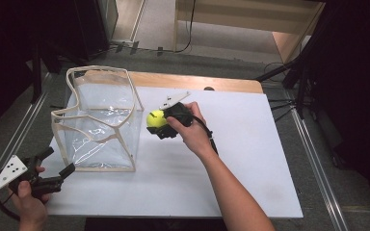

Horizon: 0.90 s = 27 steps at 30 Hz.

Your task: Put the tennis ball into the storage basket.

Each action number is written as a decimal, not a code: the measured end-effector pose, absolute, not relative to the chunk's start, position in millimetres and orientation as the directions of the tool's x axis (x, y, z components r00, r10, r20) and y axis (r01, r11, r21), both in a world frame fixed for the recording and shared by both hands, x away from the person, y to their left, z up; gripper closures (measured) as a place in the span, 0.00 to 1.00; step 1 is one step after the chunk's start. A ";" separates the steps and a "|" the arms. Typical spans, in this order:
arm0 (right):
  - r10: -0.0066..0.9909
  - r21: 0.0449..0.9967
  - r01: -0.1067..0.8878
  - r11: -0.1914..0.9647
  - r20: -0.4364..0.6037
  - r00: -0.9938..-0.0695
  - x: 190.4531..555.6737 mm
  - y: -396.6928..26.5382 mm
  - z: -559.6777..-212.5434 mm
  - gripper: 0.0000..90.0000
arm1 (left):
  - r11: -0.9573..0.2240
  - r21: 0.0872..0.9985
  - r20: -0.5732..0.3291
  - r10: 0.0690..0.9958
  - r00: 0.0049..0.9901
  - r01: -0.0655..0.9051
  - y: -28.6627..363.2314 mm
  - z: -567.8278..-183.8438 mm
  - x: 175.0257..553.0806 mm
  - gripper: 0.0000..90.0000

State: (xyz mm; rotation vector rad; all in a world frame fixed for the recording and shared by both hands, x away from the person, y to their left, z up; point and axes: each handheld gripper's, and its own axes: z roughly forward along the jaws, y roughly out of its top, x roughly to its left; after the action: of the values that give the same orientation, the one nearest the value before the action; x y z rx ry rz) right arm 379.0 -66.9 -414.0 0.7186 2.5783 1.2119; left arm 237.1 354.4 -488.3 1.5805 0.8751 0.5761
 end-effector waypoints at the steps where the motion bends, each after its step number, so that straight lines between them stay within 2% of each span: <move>1: 0.505 0.766 0.337 0.547 0.019 -0.863 378.7 -67.2 -411.4 0.26 | -0.038 0.975 -0.103 0.796 0.597 0.220 354.3 -488.3 237.1 0.00; 27: 0.470 0.806 0.268 0.528 -0.014 -0.883 377.6 -59.5 -359.8 0.26 | -0.041 0.975 -0.101 0.793 0.600 0.218 354.1 -488.3 237.3 0.00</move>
State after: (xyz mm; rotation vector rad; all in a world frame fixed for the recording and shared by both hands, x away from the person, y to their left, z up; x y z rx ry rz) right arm 377.6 -59.5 -359.8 0.6232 2.5382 1.2794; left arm 237.3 354.1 -488.3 1.5822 0.8704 0.5753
